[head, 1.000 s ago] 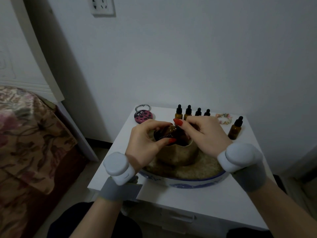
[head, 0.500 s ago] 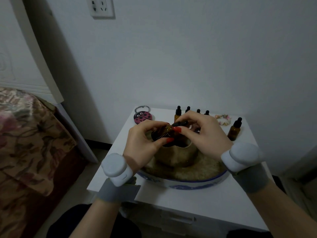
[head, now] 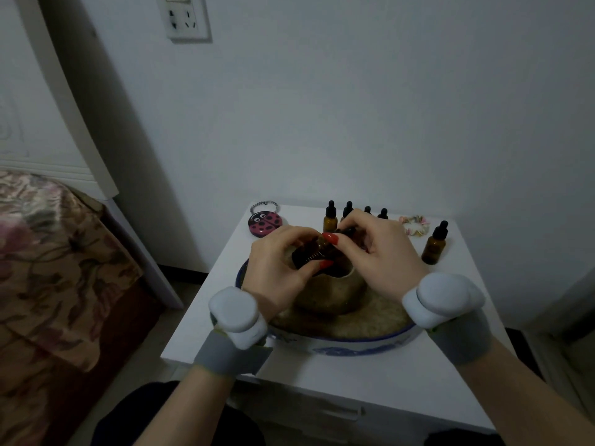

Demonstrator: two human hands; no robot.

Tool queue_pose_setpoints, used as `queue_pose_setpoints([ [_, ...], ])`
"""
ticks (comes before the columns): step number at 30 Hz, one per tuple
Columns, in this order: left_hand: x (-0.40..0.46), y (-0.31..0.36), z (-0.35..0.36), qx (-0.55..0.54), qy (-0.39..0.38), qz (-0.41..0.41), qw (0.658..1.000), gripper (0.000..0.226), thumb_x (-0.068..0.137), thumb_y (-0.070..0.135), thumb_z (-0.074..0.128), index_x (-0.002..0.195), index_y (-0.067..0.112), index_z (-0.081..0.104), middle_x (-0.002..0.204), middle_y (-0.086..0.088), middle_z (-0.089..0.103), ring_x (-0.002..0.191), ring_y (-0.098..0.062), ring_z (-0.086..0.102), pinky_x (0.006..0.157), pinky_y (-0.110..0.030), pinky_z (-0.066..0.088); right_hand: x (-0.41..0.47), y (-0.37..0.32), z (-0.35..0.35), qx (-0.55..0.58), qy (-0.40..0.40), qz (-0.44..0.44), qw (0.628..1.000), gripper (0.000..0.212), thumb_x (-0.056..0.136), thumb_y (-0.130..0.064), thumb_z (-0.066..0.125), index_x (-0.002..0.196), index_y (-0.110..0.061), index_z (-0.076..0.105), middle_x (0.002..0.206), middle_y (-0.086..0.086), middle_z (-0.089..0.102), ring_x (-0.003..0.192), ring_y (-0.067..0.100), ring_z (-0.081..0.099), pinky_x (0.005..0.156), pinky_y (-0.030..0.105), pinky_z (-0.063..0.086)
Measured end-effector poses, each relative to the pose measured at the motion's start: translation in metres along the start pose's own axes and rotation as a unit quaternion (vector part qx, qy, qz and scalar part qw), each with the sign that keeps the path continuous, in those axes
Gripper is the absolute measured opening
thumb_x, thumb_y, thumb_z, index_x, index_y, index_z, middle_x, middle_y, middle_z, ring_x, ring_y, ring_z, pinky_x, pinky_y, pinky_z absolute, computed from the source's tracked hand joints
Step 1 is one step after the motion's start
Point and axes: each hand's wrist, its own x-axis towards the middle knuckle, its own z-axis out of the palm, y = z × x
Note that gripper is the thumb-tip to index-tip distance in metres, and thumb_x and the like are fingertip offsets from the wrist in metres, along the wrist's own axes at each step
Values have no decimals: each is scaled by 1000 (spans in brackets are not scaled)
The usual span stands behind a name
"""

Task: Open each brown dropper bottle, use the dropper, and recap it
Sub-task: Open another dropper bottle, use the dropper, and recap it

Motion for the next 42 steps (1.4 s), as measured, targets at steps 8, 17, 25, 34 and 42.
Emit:
queue_pose_setpoints([
  [8, 18, 11, 9, 135, -60, 59, 987, 34, 79, 28, 72, 112, 22, 62, 99, 5, 68, 96, -17, 63, 91, -49, 45, -3, 4, -11, -21, 37, 5, 999, 9, 90, -24, 63, 90, -15, 62, 65, -15, 52, 56, -3, 52, 54, 10, 38],
  [17, 50, 31, 21, 119, -107, 64, 985, 31, 82, 31, 70, 111, 25, 65, 98, 6, 71, 97, -15, 66, 92, -46, 47, 0, 9, -31, -31, 74, 6, 997, 13, 90, -22, 64, 90, -10, 61, 66, -11, 51, 60, 5, 49, 58, 17, 41],
  [25, 76, 54, 45, 77, -155, 31, 984, 27, 75, 34, 78, 98, 21, 70, 90, 4, 70, 82, -12, 66, 79, -34, 54, -3, 29, -54, 46, 107, 57, 992, 11, 92, -15, 62, 102, -12, 65, 75, -5, 62, 65, 4, 59, 59, 12, 45],
  [34, 112, 74, 82, 45, -228, -49, 971, 10, 80, 18, 73, 87, 14, 67, 83, 0, 73, 52, -14, 67, 41, -21, 46, -19, 62, -77, 28, 130, 168, 977, 26, 97, -3, 39, 96, -12, 63, 71, -2, 62, 68, 12, 59, 67, 29, 48],
  [42, 139, 83, 123, 185, -321, -13, 929, 20, 80, 26, 70, 95, 13, 68, 96, -5, 72, 72, -24, 69, 60, -33, 59, -26, 79, -94, -4, 111, 223, 968, 27, 95, -4, 41, 83, -18, 61, 70, -1, 64, 70, 20, 62, 69, 36, 52],
])
